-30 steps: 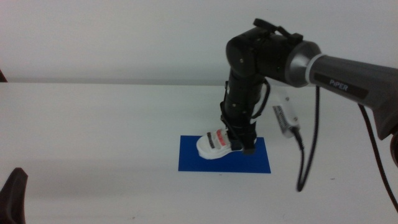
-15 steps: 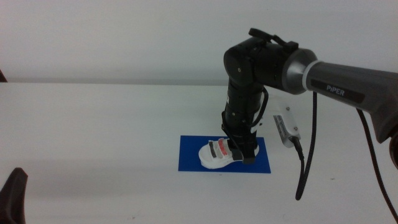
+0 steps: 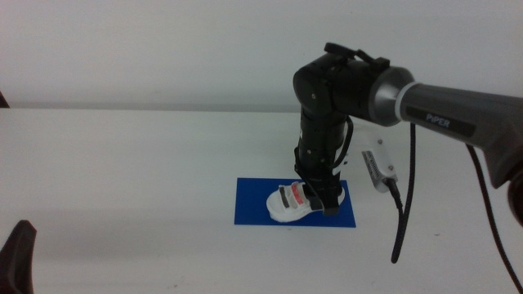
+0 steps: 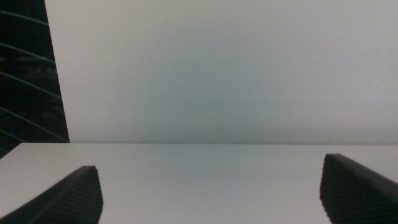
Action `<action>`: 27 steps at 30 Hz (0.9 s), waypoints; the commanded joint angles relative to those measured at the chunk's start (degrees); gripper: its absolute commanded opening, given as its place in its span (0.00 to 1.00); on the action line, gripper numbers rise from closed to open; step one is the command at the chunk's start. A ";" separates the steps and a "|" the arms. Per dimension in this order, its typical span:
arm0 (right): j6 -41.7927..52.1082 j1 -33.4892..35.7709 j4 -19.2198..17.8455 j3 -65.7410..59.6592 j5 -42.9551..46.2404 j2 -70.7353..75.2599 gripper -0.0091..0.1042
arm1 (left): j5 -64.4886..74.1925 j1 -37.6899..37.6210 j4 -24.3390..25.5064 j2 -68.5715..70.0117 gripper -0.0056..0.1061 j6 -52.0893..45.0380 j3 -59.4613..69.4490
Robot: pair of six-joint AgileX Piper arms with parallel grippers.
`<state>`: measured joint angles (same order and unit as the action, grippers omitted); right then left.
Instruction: Use one arm to grab the shoe from the table and place it on the mat.
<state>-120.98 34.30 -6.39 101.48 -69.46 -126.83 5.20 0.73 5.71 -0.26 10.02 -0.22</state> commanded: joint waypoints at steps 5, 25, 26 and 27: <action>-1.57 -0.03 0.84 -0.20 -3.76 -2.03 0.06 | -0.66 -0.14 -0.12 2.35 0.89 0.33 2.44; 75.32 -0.03 3.59 -0.08 -5.82 30.57 0.84 | -0.66 -0.14 -0.12 2.35 0.89 0.33 2.44; 77.07 -0.03 3.59 -0.08 -5.82 32.38 0.84 | -0.66 -0.14 -0.12 2.35 0.89 0.33 2.44; 77.52 -0.03 3.59 -0.08 -5.82 34.07 0.84 | -0.66 -0.14 -0.12 2.35 0.89 0.33 2.44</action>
<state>-49.14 34.30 -2.67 101.33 -69.35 -95.26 5.20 0.73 5.71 -0.26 10.02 -0.22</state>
